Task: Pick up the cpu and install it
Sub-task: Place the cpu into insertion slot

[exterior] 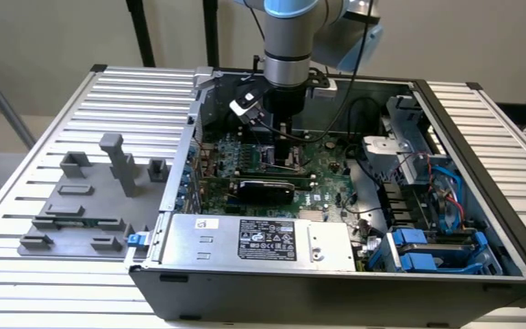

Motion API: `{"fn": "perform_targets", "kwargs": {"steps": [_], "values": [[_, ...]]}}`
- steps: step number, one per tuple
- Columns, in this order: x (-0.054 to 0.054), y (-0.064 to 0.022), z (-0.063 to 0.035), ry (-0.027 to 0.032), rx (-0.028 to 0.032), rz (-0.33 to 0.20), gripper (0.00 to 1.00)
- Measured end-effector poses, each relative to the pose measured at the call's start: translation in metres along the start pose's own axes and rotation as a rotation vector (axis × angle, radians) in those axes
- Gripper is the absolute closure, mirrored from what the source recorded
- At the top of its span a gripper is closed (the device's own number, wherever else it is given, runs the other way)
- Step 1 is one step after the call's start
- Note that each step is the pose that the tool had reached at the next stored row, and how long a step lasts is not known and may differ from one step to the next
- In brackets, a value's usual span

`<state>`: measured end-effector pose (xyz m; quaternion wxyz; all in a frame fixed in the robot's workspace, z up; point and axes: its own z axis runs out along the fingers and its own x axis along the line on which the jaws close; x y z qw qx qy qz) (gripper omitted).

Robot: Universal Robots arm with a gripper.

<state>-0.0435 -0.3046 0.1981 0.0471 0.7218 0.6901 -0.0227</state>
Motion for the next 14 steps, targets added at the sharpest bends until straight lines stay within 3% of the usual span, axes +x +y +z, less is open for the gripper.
{"fn": "perform_targets", "kwargs": {"steps": [4, 14], "values": [[0.0000, 0.0000, -0.0001, 0.0093, 0.0004, 0.000, 0.38], [0.0000, -0.0001, -0.0002, 0.0140, 0.0006, 0.000, 0.38]]}}
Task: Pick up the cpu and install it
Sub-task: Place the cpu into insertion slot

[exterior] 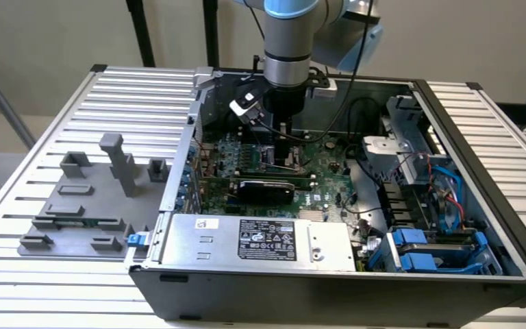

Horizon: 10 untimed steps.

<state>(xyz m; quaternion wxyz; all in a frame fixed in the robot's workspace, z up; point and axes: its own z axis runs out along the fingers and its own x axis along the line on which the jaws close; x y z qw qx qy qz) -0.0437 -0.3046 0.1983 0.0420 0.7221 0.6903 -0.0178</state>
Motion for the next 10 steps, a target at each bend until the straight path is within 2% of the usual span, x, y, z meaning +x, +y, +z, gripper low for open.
{"fn": "perform_targets", "kwargs": {"steps": [4, 10], "values": [[-0.0001, 0.0000, 0.0000, 0.0045, 0.0002, 0.000, 0.38], [-0.0003, 0.0001, -0.0035, 0.0217, 0.0010, 0.001, 0.38]]}}
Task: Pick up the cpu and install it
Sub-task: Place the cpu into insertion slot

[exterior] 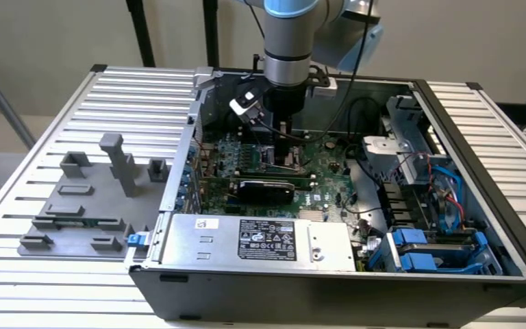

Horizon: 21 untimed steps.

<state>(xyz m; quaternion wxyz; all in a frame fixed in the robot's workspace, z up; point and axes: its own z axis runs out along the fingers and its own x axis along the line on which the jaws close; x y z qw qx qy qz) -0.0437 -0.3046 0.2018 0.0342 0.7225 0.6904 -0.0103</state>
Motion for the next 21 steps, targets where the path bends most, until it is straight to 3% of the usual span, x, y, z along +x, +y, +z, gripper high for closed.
{"fn": "perform_targets", "kwargs": {"steps": [4, 6, 9, 13, 14, 15, 21], "values": [[-0.0003, 0.0002, -0.0049, 0.0072, 0.0004, 0.000, 0.40], [-0.0004, 0.0002, -0.0066, 0.0099, 0.0006, 0.000, 0.53], [-0.0005, 0.0003, -0.0083, 0.0143, 0.0007, 0.000, 0.59], [-0.0005, 0.0003, -0.0086, 0.0205, 0.0010, 0.001, 0.82], [-0.0006, 0.0003, -0.0087, 0.0230, 0.0012, 0.001, 0.82], [-0.0005, 0.0003, -0.0087, 0.0255, 0.0013, 0.001, 0.89], [-0.0003, 0.0003, -0.0082, 0.0481, 0.0022, 0.002, 0.89]]}}
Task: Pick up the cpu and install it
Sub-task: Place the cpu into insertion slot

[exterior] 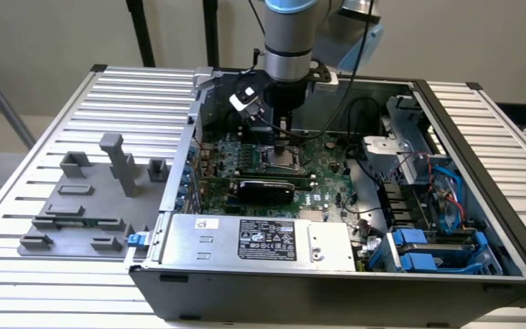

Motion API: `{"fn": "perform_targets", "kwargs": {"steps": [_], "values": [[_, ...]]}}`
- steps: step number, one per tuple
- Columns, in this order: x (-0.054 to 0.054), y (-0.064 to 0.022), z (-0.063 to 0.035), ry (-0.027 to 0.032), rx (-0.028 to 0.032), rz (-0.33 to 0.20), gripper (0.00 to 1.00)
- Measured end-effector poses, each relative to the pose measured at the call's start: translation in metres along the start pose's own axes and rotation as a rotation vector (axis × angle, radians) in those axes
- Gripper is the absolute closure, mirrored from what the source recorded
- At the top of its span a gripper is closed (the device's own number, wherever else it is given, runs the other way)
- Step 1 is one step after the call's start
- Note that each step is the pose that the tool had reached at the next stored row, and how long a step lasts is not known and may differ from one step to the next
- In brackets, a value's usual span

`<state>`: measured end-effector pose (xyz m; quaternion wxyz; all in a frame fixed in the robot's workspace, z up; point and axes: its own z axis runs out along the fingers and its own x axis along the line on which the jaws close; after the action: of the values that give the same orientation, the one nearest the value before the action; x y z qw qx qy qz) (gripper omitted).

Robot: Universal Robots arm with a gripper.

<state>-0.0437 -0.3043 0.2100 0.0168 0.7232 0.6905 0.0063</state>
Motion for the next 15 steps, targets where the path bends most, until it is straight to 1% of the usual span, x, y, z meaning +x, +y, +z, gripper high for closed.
{"fn": "perform_targets", "kwargs": {"steps": [2, 5, 8, 15], "values": [[0.0001, 0.0000, 0.0008, 0.0051, 0.0002, 0.000, 0.89], [0.0001, -0.0001, 0.0020, 0.0097, 0.0005, 0.000, 0.89], [0.0001, -0.0005, 0.0030, 0.0108, 0.0006, 0.000, 0.89], [0.0001, -0.0027, 0.0056, 0.0109, 0.0006, 0.000, 0.89]]}}
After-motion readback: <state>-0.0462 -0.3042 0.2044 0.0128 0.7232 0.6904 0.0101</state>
